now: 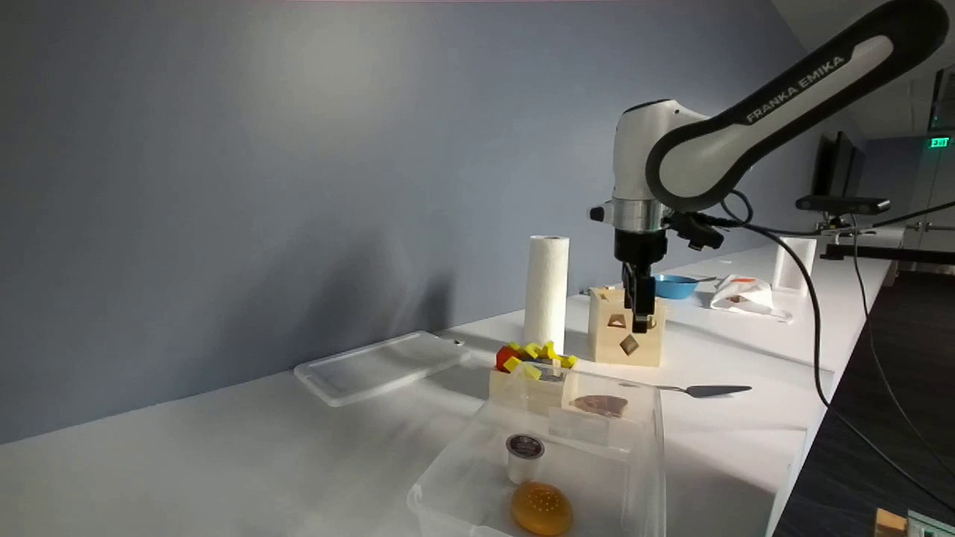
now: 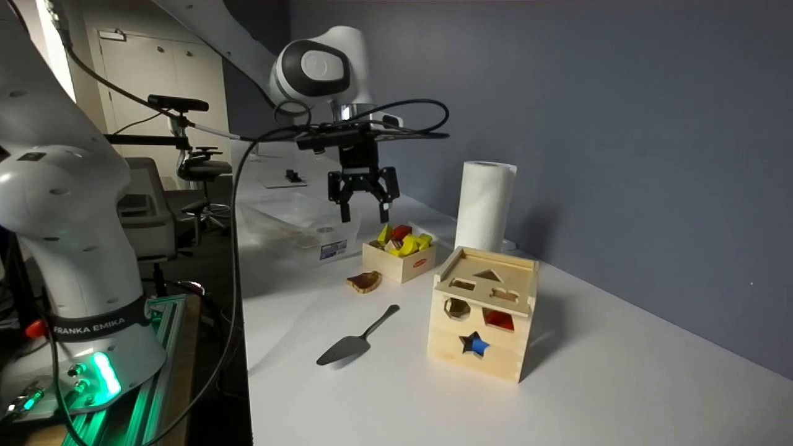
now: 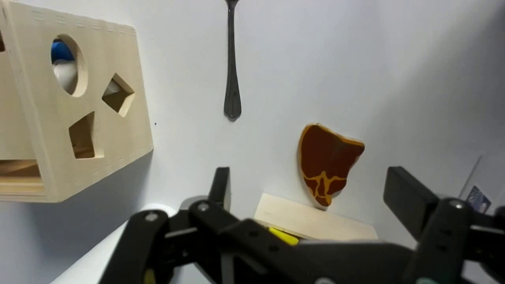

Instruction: Remove the brown object from the basket

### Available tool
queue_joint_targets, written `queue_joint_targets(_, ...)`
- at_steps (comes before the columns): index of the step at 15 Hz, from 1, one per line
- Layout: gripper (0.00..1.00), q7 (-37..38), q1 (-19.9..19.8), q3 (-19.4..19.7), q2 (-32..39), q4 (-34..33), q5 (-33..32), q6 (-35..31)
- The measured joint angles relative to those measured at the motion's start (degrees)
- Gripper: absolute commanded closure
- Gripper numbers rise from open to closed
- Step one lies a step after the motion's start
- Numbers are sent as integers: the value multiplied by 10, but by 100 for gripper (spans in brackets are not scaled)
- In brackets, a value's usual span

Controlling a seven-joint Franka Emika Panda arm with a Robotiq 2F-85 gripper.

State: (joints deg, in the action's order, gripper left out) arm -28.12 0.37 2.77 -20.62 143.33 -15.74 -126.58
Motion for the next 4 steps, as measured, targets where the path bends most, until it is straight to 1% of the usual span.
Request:
queue_joint_targets(1,0,-8,2,3,-13,-2,7,16)
queue_joint_targets(4,0,-9,3,4,-19,-1,8,20)
